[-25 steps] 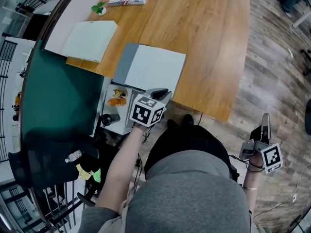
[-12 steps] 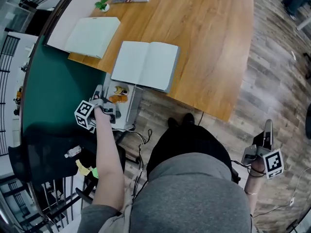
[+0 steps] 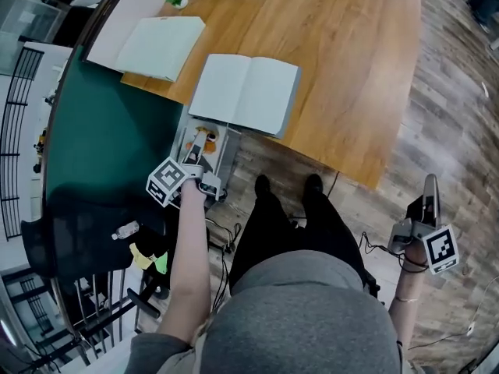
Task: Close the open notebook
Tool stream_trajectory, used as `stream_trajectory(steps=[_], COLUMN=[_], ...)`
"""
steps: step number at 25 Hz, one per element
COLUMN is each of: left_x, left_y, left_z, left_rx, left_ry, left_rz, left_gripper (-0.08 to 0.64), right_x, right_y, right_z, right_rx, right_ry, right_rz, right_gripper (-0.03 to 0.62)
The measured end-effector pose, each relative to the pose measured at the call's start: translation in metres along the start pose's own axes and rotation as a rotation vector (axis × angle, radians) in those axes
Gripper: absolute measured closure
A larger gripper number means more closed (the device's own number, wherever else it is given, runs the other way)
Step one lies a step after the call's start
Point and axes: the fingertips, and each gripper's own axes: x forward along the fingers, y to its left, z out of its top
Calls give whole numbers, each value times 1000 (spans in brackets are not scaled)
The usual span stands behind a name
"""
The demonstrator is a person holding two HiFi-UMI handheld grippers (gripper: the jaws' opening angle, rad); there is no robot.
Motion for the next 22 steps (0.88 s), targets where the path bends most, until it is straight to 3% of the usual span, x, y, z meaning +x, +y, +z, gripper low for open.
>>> stream_trajectory(steps=[5, 9, 12, 14, 17, 20, 22], left_x=[-2, -26, -77, -118, -175, -211, -228], left_y=[-45, -56, -46, -36, -15, 13, 24], left_z=[13, 23, 20, 10, -1, 0, -4], left_rx=[114, 327, 526, 611, 678, 685, 698], left_ry=[-31, -26, 30, 70, 81, 107, 124], left_rz=[-175, -255, -354, -459, -568, -576, -556], left_gripper=[517, 523, 523, 523, 523, 526, 528], right_x=[-30, -66, -91, -109, -137, -156, -168], right_y=[21, 53, 99, 128, 166, 191, 204], right_z=[-19, -51, -108, -154, -220, -278, -301], right_rx=[23, 14, 29, 54, 90, 127, 83], right_ry=[-100, -171, -175, -162, -126, -70, -33], right_rz=[10, 33, 108, 145, 198, 168, 136], right_gripper=[586, 586, 586, 586, 586, 586, 586])
